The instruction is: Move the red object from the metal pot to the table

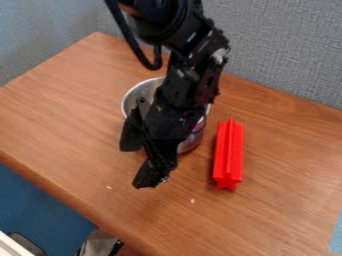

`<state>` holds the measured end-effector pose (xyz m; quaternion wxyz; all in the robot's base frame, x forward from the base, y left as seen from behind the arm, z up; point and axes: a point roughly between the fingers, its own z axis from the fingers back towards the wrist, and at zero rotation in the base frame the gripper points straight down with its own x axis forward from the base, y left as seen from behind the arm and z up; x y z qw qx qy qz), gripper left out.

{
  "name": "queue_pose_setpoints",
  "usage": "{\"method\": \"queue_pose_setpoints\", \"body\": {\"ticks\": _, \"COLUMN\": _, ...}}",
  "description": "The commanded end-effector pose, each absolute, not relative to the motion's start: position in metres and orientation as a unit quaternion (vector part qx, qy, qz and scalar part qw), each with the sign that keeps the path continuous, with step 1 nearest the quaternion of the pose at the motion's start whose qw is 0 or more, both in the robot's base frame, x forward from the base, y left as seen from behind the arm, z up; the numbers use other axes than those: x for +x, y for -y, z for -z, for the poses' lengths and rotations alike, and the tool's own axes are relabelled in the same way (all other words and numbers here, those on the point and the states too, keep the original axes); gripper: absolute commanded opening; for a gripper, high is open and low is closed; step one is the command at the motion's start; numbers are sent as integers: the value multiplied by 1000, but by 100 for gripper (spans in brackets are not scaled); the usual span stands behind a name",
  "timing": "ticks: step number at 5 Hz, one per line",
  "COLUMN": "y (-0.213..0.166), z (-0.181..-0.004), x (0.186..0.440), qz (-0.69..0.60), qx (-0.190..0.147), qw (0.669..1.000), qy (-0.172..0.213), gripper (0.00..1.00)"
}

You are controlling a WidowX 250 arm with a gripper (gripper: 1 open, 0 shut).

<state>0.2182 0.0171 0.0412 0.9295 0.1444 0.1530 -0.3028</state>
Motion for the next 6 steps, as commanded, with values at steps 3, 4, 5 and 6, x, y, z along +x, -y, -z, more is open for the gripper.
{"method": "queue_pose_setpoints", "body": {"ticks": 3, "y": -11, "z": -63, "x": 261, "qz": 349, "qx": 195, "qw": 916, "qy": -34, "gripper": 100}}
{"method": "queue_pose_setpoints", "body": {"ticks": 4, "y": 24, "z": -67, "x": 286, "qz": 364, "qx": 218, "qw": 905, "qy": -3, "gripper": 100}}
{"method": "queue_pose_setpoints", "body": {"ticks": 5, "y": 31, "z": -59, "x": 295, "qz": 435, "qx": 227, "qw": 871, "qy": 5, "gripper": 0}}
{"method": "queue_pose_setpoints", "body": {"ticks": 6, "y": 31, "z": -49, "x": 296, "qz": 431, "qx": 232, "qw": 872, "qy": 15, "gripper": 0}}
